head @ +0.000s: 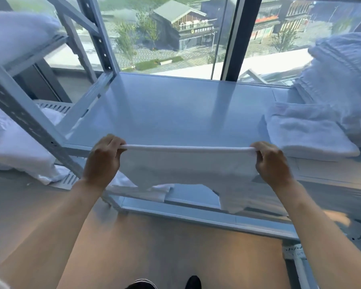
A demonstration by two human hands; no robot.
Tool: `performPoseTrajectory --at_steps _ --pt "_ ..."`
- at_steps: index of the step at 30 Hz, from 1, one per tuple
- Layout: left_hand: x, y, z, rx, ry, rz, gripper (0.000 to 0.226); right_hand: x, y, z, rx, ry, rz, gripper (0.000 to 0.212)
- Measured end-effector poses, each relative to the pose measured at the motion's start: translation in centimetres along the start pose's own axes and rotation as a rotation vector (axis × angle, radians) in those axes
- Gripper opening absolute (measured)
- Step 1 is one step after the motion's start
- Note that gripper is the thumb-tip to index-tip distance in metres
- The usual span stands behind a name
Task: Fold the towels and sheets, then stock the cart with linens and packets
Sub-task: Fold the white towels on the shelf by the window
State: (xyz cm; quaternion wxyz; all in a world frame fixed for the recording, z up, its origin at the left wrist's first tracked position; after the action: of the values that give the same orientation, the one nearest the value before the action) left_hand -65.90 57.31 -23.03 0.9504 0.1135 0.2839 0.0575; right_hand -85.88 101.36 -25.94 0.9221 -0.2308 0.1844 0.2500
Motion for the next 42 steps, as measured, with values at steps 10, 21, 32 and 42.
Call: performPoseTrajectory --at_steps 10,21,32,42 --pt "-8.6 -4.5 -5.1 -0.059 -0.06 -0.01 0.031 -9.6 0.3 -4.7 0.115 -0.02 0.01 0.021" --pt "-20.7 -9.8 -13.7 -0.122 -0.002 0.115 0.035 -18.1 -1.3 -10.6 0.336 0.005 -0.271 0.067" --pt "-17.3 -14.7 -18.1 -0.044 -0.222 0.192 0.056 -9.1 -11.2 -20.9 0.062 -0.436 -0.163 0.059" --pt "-4.5 -6.5 -15.1 -0.088 -0.612 0.064 0.067 -8.7 -11.9 -20.5 0.093 -0.431 -0.226 0.061"
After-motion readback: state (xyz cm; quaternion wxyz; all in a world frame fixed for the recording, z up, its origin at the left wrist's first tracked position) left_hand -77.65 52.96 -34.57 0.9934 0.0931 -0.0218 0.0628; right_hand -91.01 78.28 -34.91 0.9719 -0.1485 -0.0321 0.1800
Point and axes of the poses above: each hand's wrist, its own x-axis away from the middle knuckle, its own z-axis out of the back of the hand, y = z × x, the point moved 1 cm from there along -x, towards the middle knuckle
